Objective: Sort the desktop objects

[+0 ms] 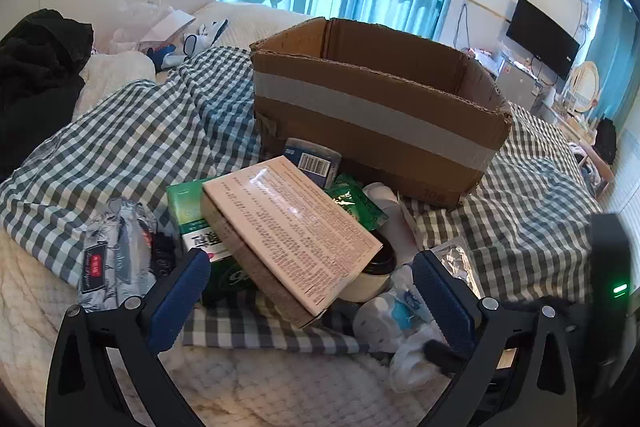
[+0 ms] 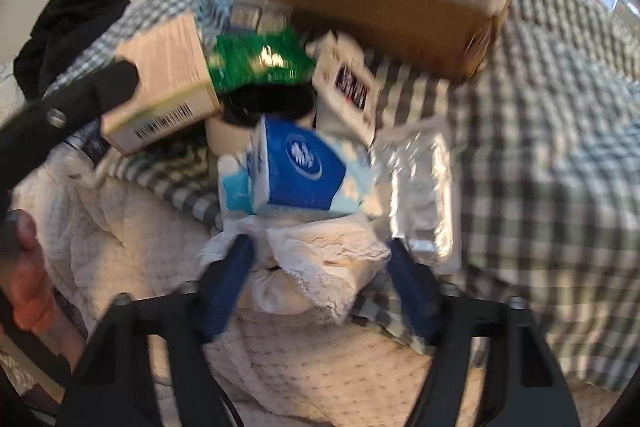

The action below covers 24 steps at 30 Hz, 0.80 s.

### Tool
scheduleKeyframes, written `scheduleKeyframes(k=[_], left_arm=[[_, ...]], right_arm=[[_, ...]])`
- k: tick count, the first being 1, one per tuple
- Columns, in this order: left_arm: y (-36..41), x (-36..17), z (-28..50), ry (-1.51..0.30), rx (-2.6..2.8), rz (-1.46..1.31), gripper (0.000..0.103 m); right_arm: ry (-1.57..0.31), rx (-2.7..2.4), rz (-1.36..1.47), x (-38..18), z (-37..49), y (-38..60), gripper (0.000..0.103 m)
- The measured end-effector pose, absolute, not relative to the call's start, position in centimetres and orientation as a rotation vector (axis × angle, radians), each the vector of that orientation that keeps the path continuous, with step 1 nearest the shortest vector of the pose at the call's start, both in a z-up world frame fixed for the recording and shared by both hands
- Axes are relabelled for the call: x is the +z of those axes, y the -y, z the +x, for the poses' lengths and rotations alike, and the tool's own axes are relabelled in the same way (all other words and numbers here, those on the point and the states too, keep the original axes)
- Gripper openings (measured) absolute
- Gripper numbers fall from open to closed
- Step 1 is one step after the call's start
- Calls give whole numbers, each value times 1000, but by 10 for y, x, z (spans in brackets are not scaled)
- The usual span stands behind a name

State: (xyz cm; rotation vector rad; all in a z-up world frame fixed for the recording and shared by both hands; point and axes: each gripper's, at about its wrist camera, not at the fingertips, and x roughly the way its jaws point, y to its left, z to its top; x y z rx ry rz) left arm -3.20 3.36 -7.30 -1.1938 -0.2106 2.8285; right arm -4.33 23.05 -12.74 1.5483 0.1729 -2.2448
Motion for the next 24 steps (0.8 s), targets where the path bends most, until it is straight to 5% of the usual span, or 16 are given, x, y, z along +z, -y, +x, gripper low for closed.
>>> scheduleKeyframes(k=[2, 5, 24], left_arm=[[-38, -75, -33, 207, 2831, -1197, 103], [-44, -76, -33, 192, 2844, -1191, 103], [-76, -112, -79, 62, 3068, -1408, 101]], right_arm=[[-196, -2254, 1547, -128, -43, -229, 36], [-177, -2254, 1534, -118, -43, -231, 26], [-94, -2562, 1220, -23, -21, -277, 24]])
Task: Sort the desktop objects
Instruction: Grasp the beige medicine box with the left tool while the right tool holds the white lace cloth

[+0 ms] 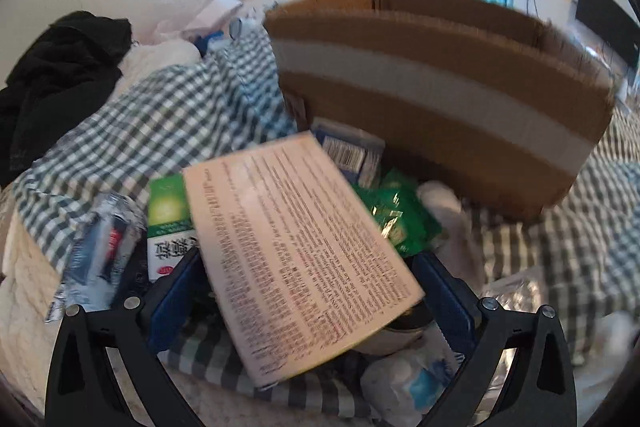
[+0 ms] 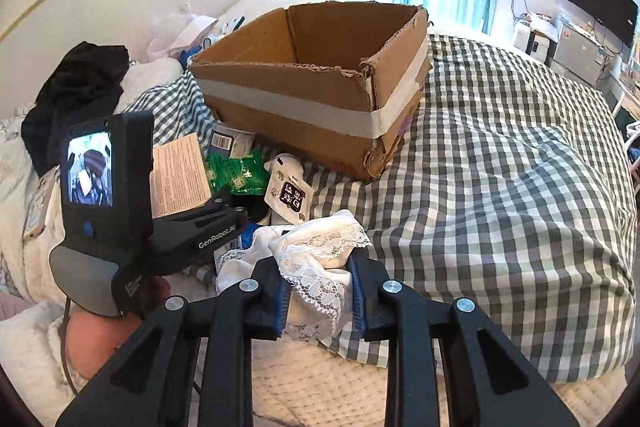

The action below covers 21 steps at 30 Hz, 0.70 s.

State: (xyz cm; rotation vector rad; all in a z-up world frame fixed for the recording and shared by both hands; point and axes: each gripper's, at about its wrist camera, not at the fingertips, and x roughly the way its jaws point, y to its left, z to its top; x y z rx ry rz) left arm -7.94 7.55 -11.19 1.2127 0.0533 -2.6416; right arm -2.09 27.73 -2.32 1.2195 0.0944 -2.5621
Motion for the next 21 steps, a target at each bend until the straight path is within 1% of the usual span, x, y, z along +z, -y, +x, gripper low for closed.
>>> scheduleKeyframes(k=[1, 6, 12, 16, 21], left_arm=[[-76, -111, -76, -20, -2654, 1182, 96], [-68, -104, -59, -24, -2748, 1203, 91], [-57, -98, -31, -133, -2834, 1218, 90], [-59, -96, -25, -115, -2848, 1233, 90], [-54, -89, -19, -156, -2864, 1233, 89]], right_arm=[[-91, -2564, 1211, -23, -20, -278, 24], [-78, -2554, 1177, -22, -16, -279, 24], [-36, -2554, 1159, -17, -13, -286, 24], [-21, -2558, 1144, -14, -10, -287, 24], [-18, -2559, 1137, -12, -6, -287, 24]])
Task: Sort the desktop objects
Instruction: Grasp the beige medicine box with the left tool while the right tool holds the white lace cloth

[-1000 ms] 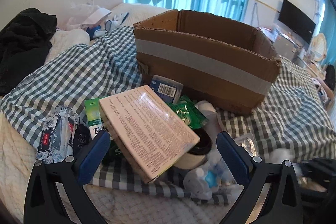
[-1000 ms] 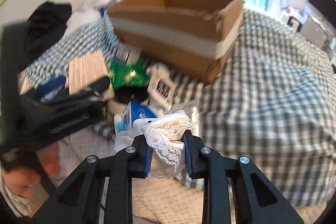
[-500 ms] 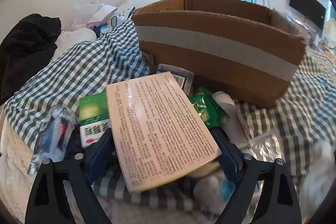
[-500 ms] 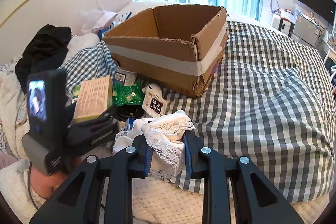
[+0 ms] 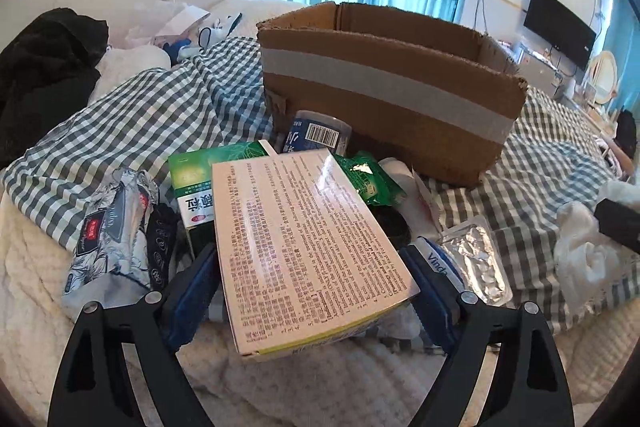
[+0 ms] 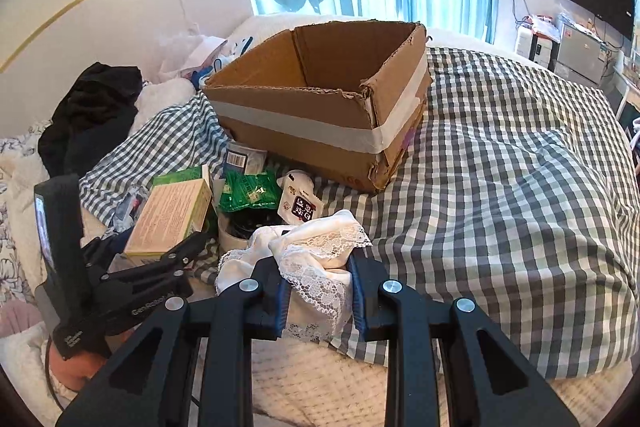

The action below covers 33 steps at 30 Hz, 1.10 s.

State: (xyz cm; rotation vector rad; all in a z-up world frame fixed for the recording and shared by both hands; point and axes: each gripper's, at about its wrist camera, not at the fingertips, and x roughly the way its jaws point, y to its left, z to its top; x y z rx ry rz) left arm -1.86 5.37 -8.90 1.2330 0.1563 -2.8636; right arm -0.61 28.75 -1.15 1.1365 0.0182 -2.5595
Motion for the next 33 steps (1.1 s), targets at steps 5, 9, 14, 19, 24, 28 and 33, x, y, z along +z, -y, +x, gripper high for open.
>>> scheduleKeyframes(k=[5, 9, 14, 19, 24, 28, 33], left_arm=[[-49, -79, -12, -199, -2893, 1241, 87], [-43, -77, -9, -247, -2897, 1272, 86], [-37, -71, -2, -269, -2900, 1271, 85], [-31, -67, 1, -305, -2889, 1321, 82], [-28, -65, 5, -293, -2890, 1316, 82], [-28, -57, 6, -308, -2906, 1295, 82], [-32, -43, 3, -282, -2942, 1257, 82]], right_arm=[[-22, -2561, 1124, -8, -2, -285, 24], [-24, -2561, 1116, -6, 1, -283, 24], [-28, -2562, 1109, -4, 4, -282, 24], [-35, -2559, 1095, -1, 7, -279, 24], [-33, -2547, 1099, -1, 7, -279, 24], [-23, -2540, 1078, 4, 9, -280, 24], [-1, -2538, 1036, 15, 9, -281, 24]])
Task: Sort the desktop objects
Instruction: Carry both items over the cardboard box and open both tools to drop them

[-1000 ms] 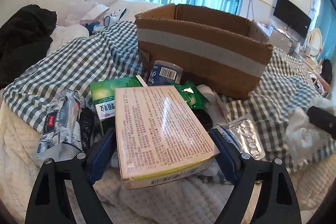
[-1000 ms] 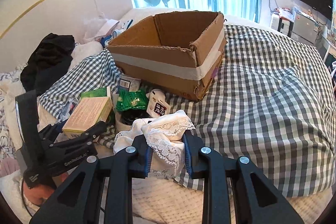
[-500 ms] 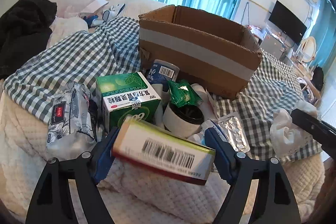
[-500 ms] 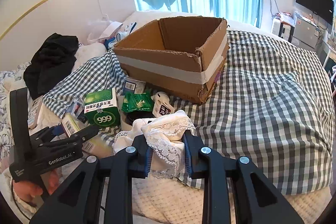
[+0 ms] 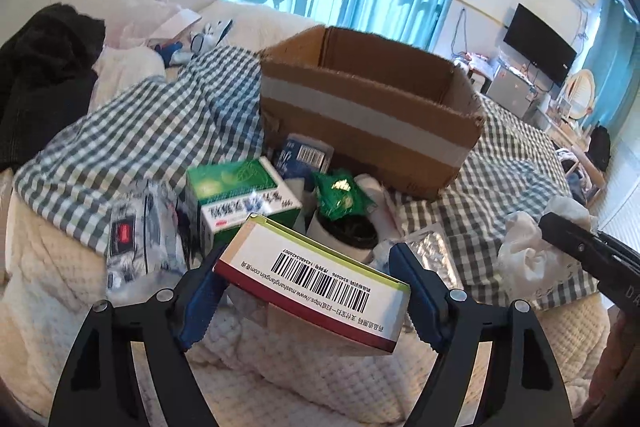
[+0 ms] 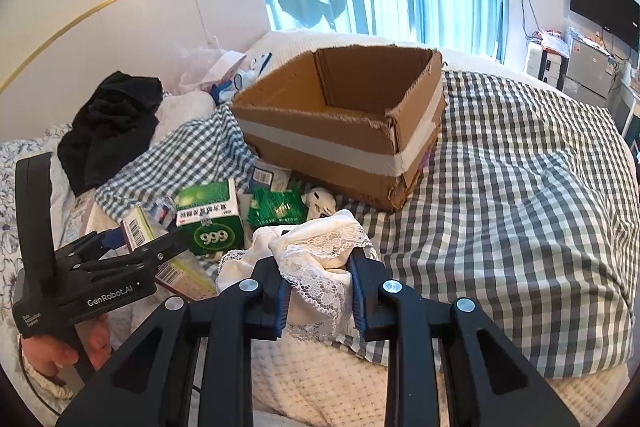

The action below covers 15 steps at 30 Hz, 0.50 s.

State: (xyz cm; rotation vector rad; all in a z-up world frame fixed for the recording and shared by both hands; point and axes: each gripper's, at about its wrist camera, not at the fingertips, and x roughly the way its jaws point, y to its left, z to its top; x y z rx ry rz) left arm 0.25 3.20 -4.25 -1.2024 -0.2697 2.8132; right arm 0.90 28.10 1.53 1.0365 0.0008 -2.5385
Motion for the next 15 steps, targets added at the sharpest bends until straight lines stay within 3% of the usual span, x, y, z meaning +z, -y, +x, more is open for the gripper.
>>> scheduleKeyframes(k=[7, 15], left_arm=[[-39, -12, -16, 181, 2820, -1117, 82], [-39, 33, -57, 163, 2834, -1008, 82]], right_arm=[[77, -2518, 990, 44, -4, -286, 24], [13, -2586, 864, 83, -42, -280, 24]])
